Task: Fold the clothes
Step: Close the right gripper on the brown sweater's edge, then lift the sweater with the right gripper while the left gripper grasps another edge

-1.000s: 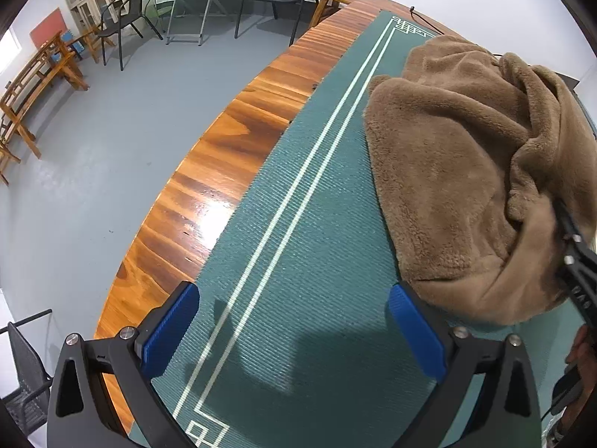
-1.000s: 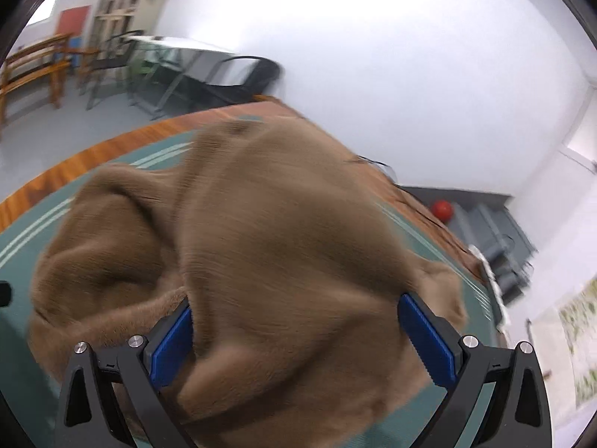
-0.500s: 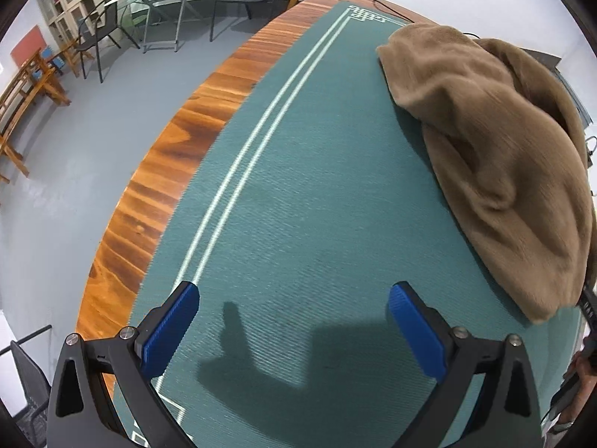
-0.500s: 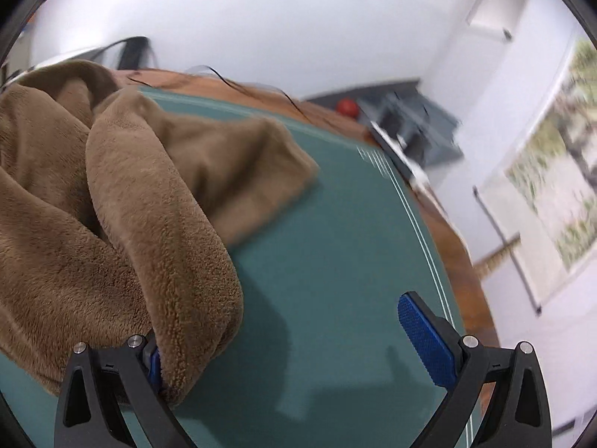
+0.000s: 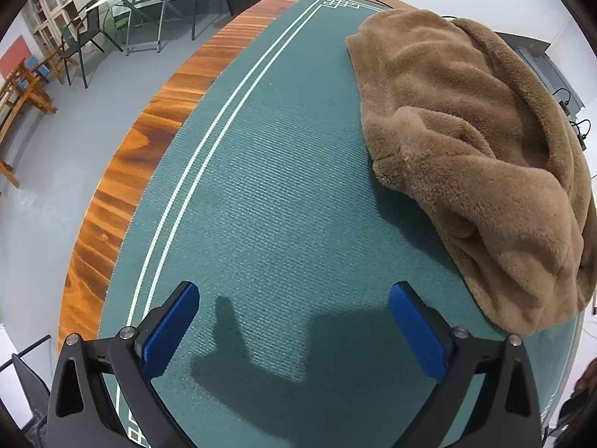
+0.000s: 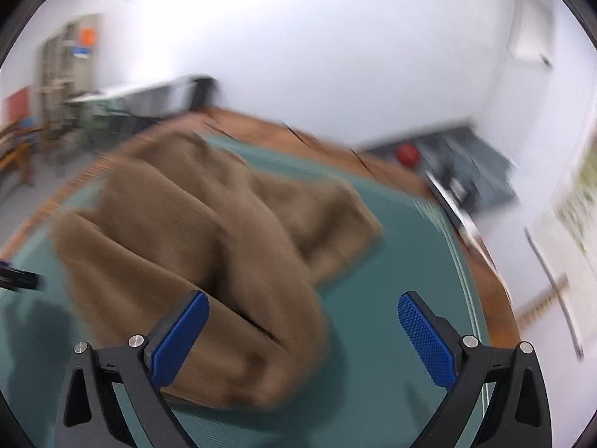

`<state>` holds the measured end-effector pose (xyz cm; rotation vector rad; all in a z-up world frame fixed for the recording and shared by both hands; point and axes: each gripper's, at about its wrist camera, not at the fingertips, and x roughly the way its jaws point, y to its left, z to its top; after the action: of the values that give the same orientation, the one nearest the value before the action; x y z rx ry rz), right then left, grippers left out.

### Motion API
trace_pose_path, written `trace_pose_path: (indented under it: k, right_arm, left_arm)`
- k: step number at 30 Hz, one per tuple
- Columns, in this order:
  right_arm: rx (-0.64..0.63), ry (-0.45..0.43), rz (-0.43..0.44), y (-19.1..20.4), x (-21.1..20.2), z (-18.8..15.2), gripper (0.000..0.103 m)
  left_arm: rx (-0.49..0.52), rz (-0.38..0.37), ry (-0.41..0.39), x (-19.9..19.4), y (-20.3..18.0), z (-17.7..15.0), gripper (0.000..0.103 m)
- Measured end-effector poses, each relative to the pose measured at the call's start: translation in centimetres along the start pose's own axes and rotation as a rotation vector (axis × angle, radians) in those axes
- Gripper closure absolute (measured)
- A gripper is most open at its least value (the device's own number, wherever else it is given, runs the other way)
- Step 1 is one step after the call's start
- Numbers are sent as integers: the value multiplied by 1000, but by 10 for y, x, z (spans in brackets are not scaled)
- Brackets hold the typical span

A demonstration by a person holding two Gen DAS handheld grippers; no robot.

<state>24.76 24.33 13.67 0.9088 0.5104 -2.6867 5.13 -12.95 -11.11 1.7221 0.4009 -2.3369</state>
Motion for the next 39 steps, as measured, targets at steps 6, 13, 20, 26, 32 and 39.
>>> trace_pose_path:
  k: [6, 13, 20, 26, 32, 39]
  right_arm:
    - [-300, -52, 335, 84, 1, 25, 0]
    - [-517, 97, 563, 149, 62, 20, 0]
    - [-547, 224, 579, 164, 111, 14, 0]
    - [-572, 253, 526, 176, 118, 10, 0]
    - [-570, 254, 456, 178, 117, 10, 27]
    - [-478, 216, 431, 166, 107, 14, 75]
  left_arm:
    - [-22, 7, 9, 7, 14, 5, 1]
    - [-60, 15, 15, 12, 34, 8, 1]
    - [-82, 23, 26, 18, 45, 7, 1]
    - [-73, 24, 38, 23, 41, 7, 1]
    - [-52, 24, 39, 24, 37, 7, 1]
    - [-58, 29, 34, 24, 44, 4, 1]
